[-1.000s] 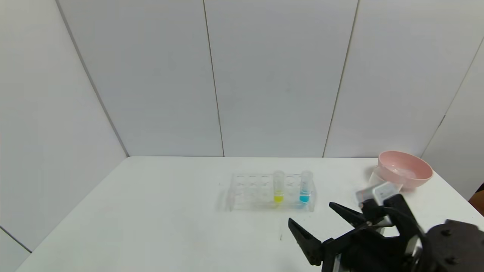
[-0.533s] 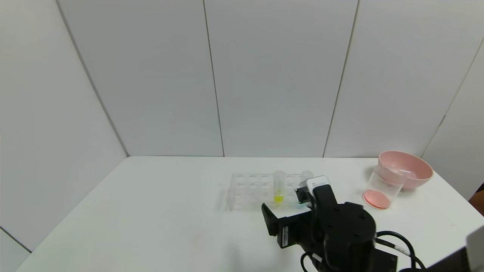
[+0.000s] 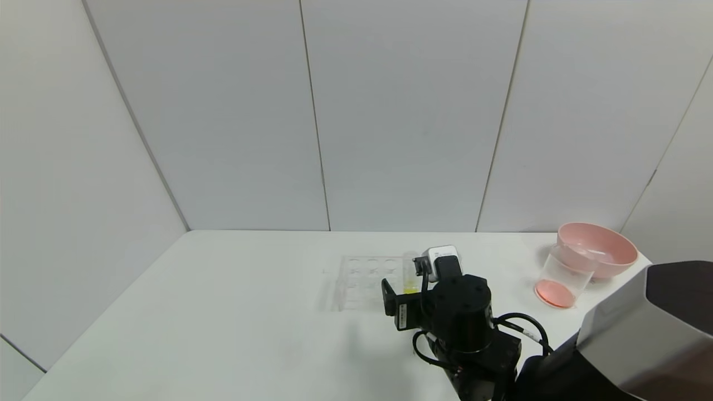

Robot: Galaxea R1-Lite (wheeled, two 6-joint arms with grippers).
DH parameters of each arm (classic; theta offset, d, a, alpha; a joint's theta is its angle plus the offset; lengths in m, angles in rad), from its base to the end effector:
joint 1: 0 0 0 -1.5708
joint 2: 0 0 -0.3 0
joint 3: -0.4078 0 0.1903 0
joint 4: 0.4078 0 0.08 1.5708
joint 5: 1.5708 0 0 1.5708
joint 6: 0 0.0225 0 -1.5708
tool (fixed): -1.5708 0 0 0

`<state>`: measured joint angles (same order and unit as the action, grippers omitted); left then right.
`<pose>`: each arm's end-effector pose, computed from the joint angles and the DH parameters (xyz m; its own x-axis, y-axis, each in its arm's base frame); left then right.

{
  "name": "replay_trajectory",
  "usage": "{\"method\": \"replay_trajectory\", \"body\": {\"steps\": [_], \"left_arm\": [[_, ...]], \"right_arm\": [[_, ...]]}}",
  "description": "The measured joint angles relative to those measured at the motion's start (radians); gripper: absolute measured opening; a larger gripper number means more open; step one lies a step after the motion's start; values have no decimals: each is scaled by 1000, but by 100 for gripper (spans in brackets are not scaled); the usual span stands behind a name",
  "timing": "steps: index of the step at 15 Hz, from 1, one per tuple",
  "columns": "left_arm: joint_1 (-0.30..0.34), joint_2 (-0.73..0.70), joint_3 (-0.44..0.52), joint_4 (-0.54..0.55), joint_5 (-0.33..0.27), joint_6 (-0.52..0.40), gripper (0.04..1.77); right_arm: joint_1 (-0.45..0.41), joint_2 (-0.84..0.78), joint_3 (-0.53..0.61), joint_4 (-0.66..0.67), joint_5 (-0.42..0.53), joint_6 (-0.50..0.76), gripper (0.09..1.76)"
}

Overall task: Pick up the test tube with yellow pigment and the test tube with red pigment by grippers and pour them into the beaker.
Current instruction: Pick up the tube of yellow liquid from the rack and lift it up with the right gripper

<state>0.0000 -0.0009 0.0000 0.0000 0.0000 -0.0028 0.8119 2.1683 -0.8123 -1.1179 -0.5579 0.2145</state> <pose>-0.0229 0.0000 0.0755 1.0000 0.0000 0.0009 0.0000 1.0000 -0.0028 0.2674 0.2647 0.0701 0.9514 0.2339 -0.2001 -0.2210 0.9716 0.0849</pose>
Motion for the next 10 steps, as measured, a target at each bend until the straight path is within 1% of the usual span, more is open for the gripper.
{"method": "replay_trajectory", "body": {"steps": [3, 7, 10], "left_arm": [[0, 0, 0, 0, 0, 0, 176], [0, 0, 0, 0, 0, 0, 176], [0, 0, 0, 0, 0, 0, 176]], "right_arm": [[-27, 36, -49, -1, 0, -20, 170], [-32, 79, -82, -1, 0, -28, 170], [-32, 97, -98, -1, 0, -33, 122]]}}
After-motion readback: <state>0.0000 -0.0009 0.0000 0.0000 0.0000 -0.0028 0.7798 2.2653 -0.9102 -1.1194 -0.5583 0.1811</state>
